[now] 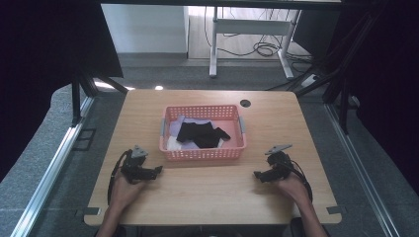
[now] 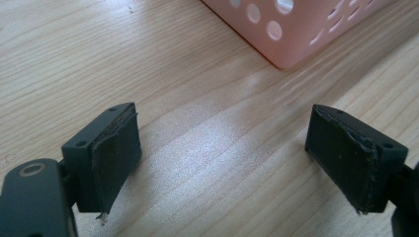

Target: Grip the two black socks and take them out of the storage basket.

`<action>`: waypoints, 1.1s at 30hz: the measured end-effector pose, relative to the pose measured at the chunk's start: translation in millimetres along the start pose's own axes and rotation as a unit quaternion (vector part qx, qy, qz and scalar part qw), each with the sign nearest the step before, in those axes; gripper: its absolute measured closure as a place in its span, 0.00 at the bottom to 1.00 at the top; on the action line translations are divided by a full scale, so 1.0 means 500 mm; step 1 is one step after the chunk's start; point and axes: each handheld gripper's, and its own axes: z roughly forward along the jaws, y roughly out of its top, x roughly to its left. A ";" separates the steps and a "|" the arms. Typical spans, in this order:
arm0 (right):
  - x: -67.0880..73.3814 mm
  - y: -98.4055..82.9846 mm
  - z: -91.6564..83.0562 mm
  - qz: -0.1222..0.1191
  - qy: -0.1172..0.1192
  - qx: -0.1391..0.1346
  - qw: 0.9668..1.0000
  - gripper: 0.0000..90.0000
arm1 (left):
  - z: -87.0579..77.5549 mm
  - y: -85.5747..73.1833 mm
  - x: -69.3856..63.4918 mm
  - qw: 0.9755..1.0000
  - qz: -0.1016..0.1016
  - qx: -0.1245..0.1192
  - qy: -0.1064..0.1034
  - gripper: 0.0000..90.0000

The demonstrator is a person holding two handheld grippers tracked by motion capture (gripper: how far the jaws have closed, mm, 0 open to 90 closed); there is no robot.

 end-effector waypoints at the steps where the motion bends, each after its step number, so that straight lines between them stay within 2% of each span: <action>1: 0.000 0.000 0.000 0.000 0.000 0.000 1.000 0.07 | 0.000 0.000 0.000 1.000 0.000 0.000 0.000 0.15; 22: -0.001 -0.003 0.000 -0.002 0.002 -0.006 1.000 0.07 | 0.000 0.000 0.000 1.000 0.001 0.000 0.001 0.15; 29: -0.005 0.001 -0.004 0.003 0.000 -0.001 1.000 0.13 | 0.000 0.000 0.000 1.000 0.000 0.000 0.000 0.15; 33: -0.006 0.004 -0.005 0.003 0.004 0.004 1.000 0.13 | 0.000 0.000 0.000 1.000 0.000 0.000 0.001 0.15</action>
